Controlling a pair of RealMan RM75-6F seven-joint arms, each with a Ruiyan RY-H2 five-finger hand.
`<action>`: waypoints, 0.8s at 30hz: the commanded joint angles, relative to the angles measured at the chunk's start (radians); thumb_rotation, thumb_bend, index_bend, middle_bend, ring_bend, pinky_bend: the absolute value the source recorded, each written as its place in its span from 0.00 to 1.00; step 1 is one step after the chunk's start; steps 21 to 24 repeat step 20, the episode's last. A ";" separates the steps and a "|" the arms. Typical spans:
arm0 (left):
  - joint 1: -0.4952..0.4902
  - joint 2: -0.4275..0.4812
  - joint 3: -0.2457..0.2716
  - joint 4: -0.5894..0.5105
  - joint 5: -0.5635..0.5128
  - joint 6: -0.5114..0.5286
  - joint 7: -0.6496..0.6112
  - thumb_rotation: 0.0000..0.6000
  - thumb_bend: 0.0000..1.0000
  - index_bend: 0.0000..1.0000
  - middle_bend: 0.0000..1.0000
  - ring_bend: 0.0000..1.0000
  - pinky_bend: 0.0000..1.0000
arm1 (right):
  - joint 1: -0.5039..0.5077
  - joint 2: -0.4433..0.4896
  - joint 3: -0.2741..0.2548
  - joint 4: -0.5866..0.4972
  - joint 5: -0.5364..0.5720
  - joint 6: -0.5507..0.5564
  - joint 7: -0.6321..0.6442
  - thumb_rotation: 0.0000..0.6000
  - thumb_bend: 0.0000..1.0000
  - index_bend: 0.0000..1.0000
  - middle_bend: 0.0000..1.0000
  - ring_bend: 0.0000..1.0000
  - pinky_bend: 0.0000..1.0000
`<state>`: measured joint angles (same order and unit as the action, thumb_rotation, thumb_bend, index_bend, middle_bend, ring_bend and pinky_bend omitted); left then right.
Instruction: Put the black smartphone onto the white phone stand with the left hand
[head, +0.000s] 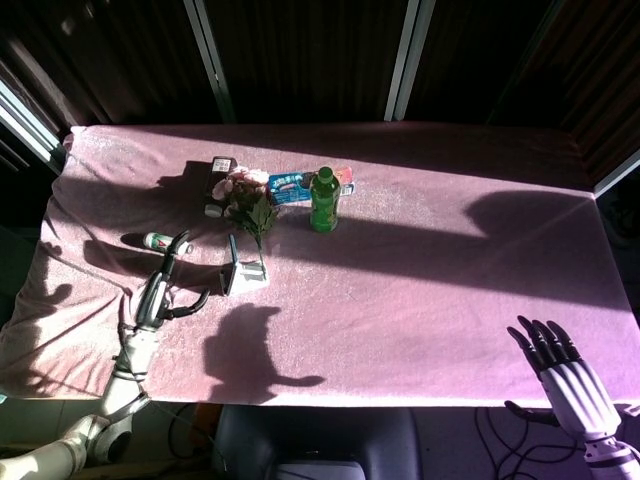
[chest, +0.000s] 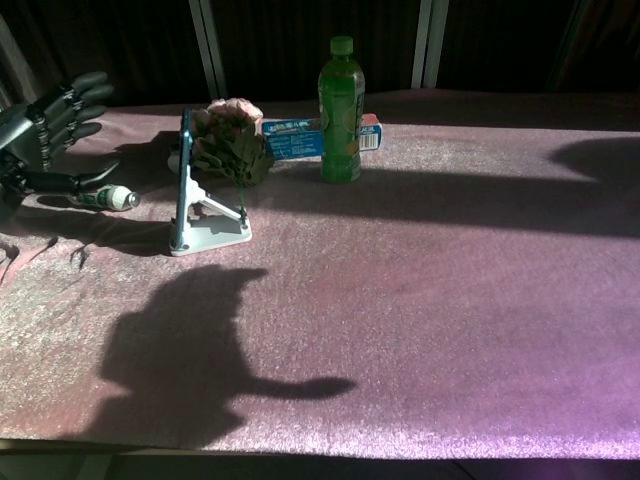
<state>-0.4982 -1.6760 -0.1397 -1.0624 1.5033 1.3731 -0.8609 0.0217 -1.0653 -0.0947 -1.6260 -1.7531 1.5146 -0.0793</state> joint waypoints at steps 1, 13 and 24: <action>0.100 0.341 0.160 -0.301 0.090 -0.012 0.320 1.00 0.33 0.00 0.00 0.00 0.00 | 0.002 -0.007 0.006 -0.001 0.010 -0.008 -0.017 1.00 0.13 0.00 0.00 0.00 0.00; 0.259 0.401 0.194 -0.506 -0.034 0.073 1.058 1.00 0.34 0.00 0.00 0.00 0.00 | 0.009 -0.037 0.035 -0.023 0.062 -0.033 -0.088 1.00 0.13 0.00 0.00 0.00 0.00; 0.293 0.359 0.171 -0.486 -0.014 0.133 1.117 1.00 0.34 0.00 0.00 0.00 0.00 | 0.011 -0.036 0.033 -0.024 0.062 -0.037 -0.090 1.00 0.13 0.00 0.00 0.00 0.00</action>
